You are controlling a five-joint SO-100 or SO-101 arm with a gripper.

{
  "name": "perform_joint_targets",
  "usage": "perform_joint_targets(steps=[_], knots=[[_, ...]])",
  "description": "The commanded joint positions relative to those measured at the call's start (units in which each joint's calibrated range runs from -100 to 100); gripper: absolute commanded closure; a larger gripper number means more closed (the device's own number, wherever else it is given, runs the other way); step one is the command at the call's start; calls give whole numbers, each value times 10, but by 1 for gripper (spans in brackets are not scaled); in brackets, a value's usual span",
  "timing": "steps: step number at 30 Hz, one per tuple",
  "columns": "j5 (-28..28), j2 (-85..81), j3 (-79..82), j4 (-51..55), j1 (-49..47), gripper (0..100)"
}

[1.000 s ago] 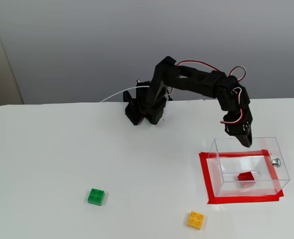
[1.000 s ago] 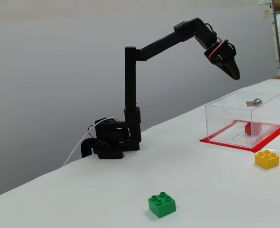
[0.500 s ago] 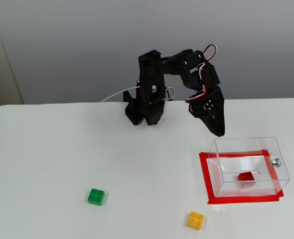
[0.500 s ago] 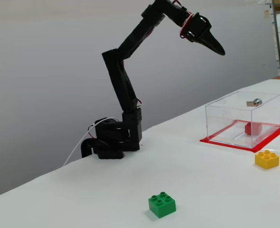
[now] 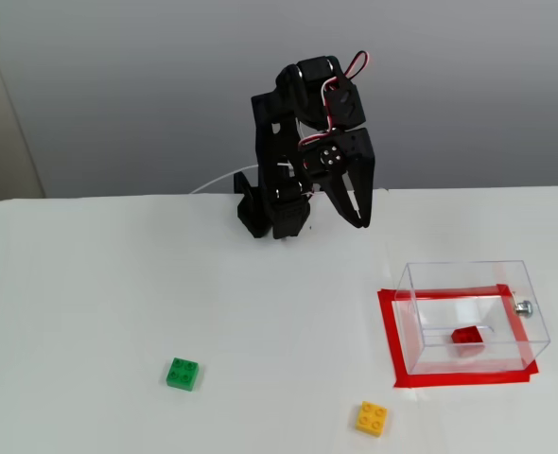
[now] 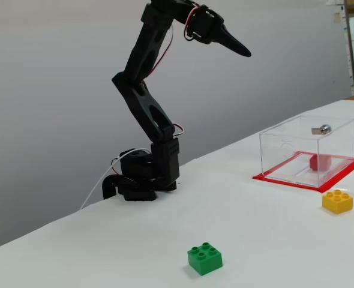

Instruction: Pick the red lego brick and place it into the transparent box

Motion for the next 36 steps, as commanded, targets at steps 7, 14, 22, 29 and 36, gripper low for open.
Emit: perform_joint_targets(steps=[7,14,22,29,36], knots=[[-31,-186,230,-20,59,98],[-31,-337,445,-56,123,98],[-31,-447,579,-121,155,98],[-30,-501,695,-202,155,98],[-30,-574,875,-338,176,97]])
